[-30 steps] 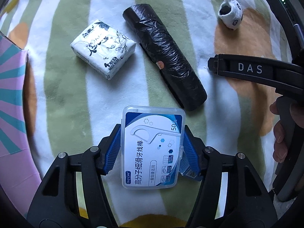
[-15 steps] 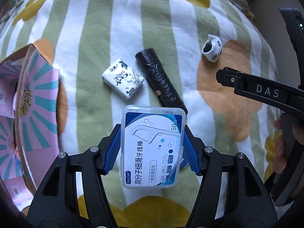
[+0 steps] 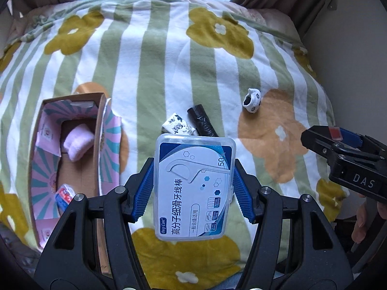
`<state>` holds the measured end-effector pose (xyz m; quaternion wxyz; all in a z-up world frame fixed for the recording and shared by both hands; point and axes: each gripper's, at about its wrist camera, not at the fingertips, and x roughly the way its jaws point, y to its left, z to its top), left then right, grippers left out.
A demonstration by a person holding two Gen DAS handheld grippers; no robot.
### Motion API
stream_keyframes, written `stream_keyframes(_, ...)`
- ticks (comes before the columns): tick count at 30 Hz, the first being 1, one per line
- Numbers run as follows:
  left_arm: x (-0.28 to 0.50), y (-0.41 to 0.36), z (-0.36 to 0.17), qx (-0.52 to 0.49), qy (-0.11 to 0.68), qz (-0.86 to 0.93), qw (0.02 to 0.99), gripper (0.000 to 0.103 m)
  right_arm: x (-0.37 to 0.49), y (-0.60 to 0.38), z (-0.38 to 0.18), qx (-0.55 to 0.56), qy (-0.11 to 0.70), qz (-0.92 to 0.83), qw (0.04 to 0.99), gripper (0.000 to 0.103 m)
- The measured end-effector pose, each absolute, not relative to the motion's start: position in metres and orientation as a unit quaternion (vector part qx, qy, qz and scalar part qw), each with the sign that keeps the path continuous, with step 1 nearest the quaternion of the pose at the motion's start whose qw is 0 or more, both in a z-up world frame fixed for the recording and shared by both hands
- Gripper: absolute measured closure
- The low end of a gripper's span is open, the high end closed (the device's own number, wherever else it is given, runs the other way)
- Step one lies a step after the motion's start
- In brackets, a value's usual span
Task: Organize objects
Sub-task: 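Lift the white floss case and lipstick and carry both over the box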
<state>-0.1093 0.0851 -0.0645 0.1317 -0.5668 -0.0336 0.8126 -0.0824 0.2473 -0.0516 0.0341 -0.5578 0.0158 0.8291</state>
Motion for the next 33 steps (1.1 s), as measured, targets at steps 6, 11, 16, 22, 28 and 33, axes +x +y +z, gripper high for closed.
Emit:
stream_keyframes(6, -0.075, 0.068, -0.047, -0.553, -0.040, 0.822, 0.129, 0.045, -0.033, 0.230, -0.037, -0.548, 0.018, 0.835, 0.040, 0.022)
stream_keyframes(11, -0.062, 0.057, -0.044, -0.550, -0.044, 0.824, 0.130, 0.045, -0.021, 0.228, -0.031, -0.543, 0.023, 0.838, 0.049, 0.022)
stream_keyframes(16, -0.054, 0.047, -0.035, -0.539, -0.044, 0.832, 0.121, 0.045, -0.020, 0.221, -0.026, -0.537, 0.022, 0.842, 0.044, 0.022)
stream_keyframes(22, -0.049, 0.023, -0.027, -0.530, -0.056, 0.841, 0.094, 0.045, -0.032, 0.195, -0.022, -0.533, 0.006, 0.846, 0.007, 0.022)
stream_keyframes(28, -0.045, -0.021, -0.023, -0.523, -0.086, 0.847, 0.043, 0.045, -0.057, 0.150, -0.019, -0.527, -0.030, 0.848, -0.053, 0.022)
stream_keyframes(33, -0.038, -0.062, -0.027, -0.522, -0.118, 0.845, -0.013, 0.045, -0.081, 0.108, -0.020, -0.527, -0.063, 0.840, -0.111, 0.022)
